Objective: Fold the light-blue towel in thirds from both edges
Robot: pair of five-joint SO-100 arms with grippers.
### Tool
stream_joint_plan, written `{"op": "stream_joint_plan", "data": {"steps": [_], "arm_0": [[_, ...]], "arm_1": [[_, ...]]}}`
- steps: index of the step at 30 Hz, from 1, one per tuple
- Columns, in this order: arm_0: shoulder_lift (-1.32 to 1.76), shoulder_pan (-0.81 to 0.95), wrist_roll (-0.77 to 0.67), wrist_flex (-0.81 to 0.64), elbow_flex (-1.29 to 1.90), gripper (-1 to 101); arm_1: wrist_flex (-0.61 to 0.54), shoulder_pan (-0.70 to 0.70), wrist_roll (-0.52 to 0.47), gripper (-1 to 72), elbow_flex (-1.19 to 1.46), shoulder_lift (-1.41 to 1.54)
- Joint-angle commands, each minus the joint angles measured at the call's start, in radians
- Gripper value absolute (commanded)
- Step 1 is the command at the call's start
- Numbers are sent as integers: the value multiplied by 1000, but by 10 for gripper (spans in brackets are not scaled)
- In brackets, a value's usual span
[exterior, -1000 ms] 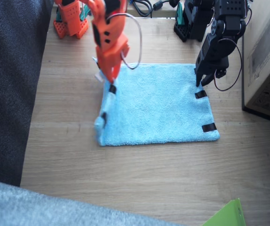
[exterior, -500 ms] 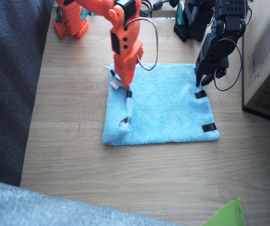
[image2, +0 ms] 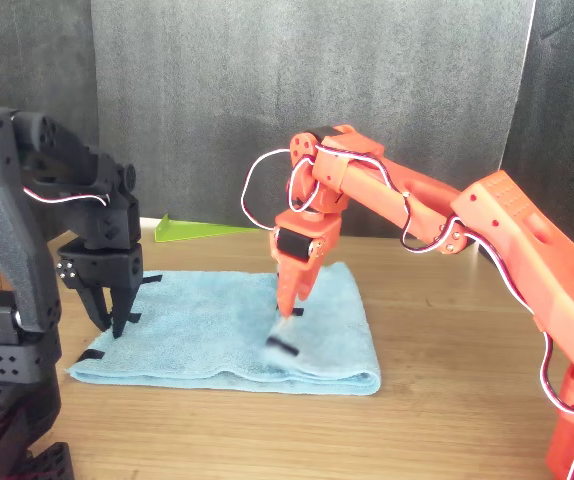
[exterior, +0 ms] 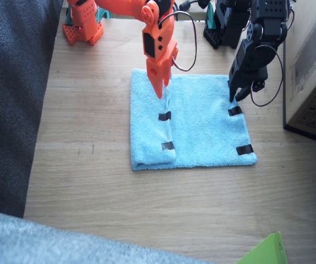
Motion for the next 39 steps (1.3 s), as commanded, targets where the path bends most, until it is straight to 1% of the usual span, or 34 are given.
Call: {"op": "stream_joint_plan", "data": {"steps": [1,3,7,9,14,19,26,32,39], "arm_0": [[51,14,-3,20,5,-1],[52,11,-3,20,5,-1],[69,-2,-2,18,8,-2],[86,-11,0,20,8,-2],[149,-29,15,97,-52,-2],[198,-101,35,195,-143,-2],[213,-216,63,252,-247,-2],[160,-259,78,302,-367,-2],[49,-362,89,376,-546,-2]], "arm_1": [[8,-58,18,237,21,123],[8,-123,23,219,61,164],[8,-295,32,190,141,235],[8,-373,25,188,178,261],[8,-509,-2,187,244,291],[6,-569,-5,180,279,301],[5,-612,37,174,285,301],[0,-686,40,174,350,316],[-49,-764,28,180,491,385]]}}
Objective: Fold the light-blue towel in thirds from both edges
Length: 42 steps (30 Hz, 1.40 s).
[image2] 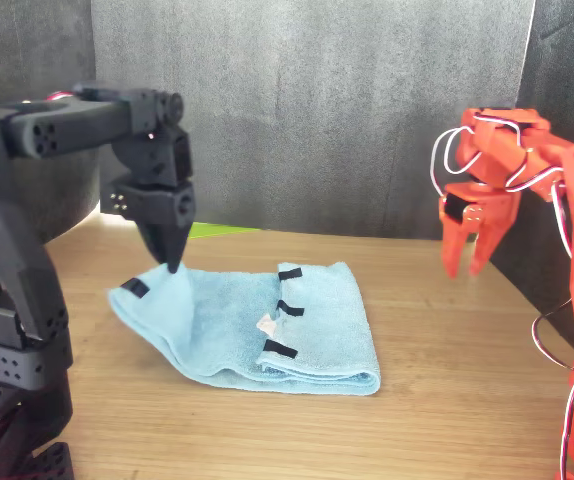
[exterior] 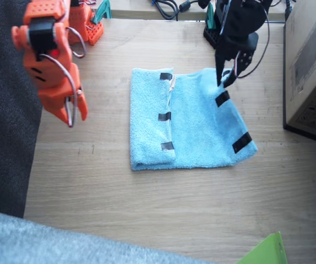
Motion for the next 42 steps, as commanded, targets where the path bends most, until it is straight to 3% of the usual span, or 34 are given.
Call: {"op": "stream_joint_plan", "data": {"steps": [1,16,24,28,31,38,42], "arm_0": [[-28,-52,11,48,-110,-2],[-367,-279,14,166,-520,-2],[-630,-353,20,314,-893,2],[-775,-402,38,387,-1086,143],[-801,-448,67,388,-1111,231],[-742,-486,109,391,-1132,247],[-575,-382,98,391,-1060,233]], "arm_1": [[-20,-23,3,180,44,103],[-184,-95,-18,194,440,325],[-233,-100,-18,199,571,402],[-247,-100,-18,201,612,428],[-247,-98,-18,202,629,442],[-249,-92,-9,205,657,472],[-261,-95,-9,200,687,503]]}}
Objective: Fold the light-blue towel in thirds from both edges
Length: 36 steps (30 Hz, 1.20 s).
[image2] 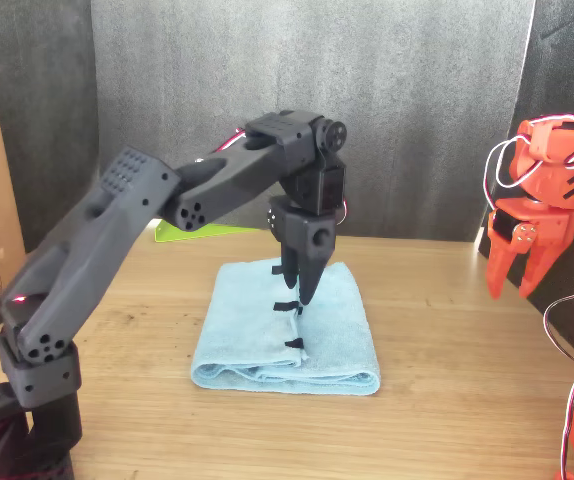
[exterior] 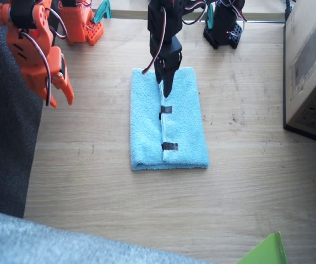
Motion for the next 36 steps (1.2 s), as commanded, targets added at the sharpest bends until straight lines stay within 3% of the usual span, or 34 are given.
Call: {"op": "stream_joint_plan", "data": {"steps": [1,6,16,24,28,31,36], "arm_0": [[230,150,3,15,51,229],[463,494,-5,-12,221,224],[1339,1023,-26,-598,1459,259],[1700,1069,-109,-831,2056,254],[1977,1049,-138,-831,2224,266],[2098,1032,-153,-833,2289,219],[2177,996,-153,-827,2332,224]], "arm_1": [[-17,14,8,198,17,95],[-35,20,15,198,52,155],[-198,12,-17,194,419,505],[-291,-34,-71,172,778,934],[-385,-86,-97,133,939,1074],[-436,-89,-97,72,1035,1167],[-453,-75,-52,1,1177,1387]]}}
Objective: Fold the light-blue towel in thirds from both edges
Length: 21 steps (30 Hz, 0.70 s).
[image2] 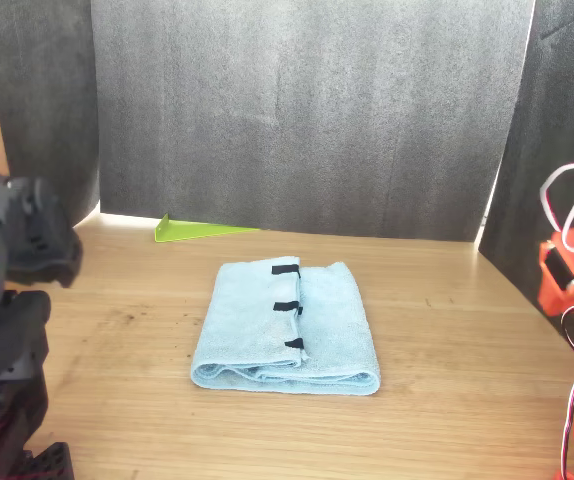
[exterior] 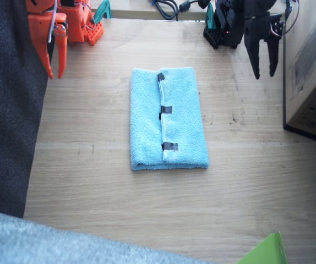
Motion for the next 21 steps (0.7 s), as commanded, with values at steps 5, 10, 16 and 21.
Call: {"op": "stream_joint_plan", "data": {"steps": [5,10,16,21], "arm_0": [[63,-3,6,28,11,231],[284,-17,-15,107,71,231],[282,-26,-17,106,71,213],[282,-32,-12,107,71,200]], "arm_1": [[28,8,71,0,126,341],[69,11,63,0,207,497],[83,31,89,1,245,575],[78,-21,160,0,247,577]]}}
